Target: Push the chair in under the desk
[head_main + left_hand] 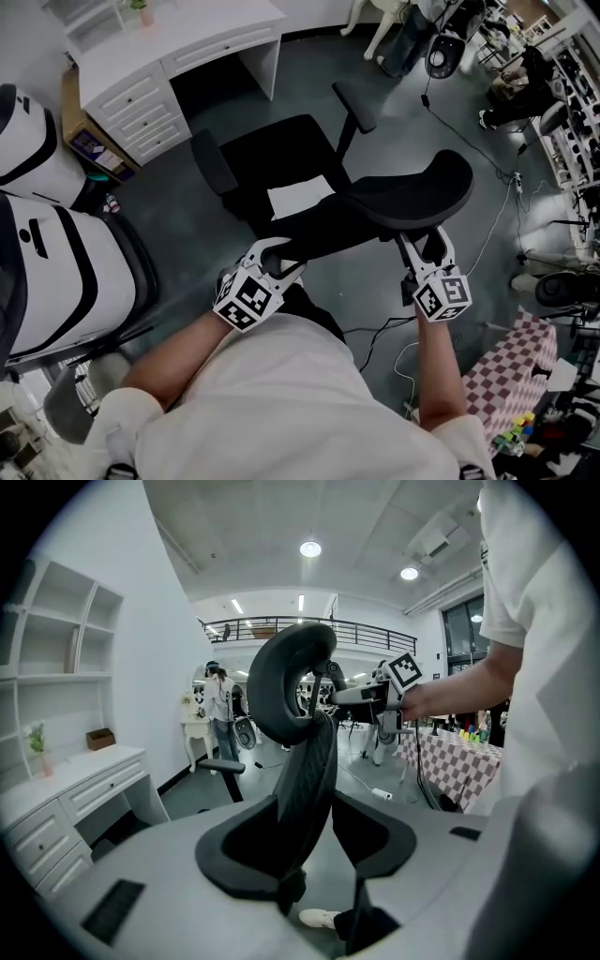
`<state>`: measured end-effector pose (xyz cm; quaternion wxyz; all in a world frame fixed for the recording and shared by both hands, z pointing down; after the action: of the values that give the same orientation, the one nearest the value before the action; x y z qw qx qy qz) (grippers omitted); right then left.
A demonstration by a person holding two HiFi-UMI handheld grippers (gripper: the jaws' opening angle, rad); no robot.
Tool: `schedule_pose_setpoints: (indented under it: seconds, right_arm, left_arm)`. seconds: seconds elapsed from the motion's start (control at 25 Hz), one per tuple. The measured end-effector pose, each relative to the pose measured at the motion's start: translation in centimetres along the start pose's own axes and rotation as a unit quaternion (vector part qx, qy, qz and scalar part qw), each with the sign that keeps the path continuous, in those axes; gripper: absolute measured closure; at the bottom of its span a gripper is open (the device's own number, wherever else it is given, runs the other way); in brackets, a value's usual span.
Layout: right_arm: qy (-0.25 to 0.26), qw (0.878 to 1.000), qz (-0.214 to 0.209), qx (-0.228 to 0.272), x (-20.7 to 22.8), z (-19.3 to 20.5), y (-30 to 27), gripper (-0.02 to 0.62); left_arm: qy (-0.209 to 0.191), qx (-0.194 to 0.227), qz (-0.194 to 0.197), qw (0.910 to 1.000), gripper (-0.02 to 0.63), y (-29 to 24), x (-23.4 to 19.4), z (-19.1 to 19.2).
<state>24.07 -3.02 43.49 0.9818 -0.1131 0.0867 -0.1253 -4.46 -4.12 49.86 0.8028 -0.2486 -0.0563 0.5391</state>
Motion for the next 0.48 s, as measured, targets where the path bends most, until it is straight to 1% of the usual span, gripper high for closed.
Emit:
schedule_pose_setpoints:
  seconds: [0.48]
  right_arm:
    - [0.008, 1.000, -0.025, 0.000, 3.0, -1.1, -5.9, 0.276]
  left_arm:
    - [0.005, -0.004, -0.023, 0.9997, 0.429, -2.8, -4.4, -2.4]
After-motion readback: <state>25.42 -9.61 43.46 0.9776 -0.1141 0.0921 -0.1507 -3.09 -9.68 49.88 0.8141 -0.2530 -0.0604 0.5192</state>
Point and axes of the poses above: the fingertips, and each gripper's own axes: y backward along the fingers, x to its right, z out of its underside, the point moved 5 cm from there along y, backward along the fingers, and after that the axes turned 10 degrees about y, right-handed, at the moved point
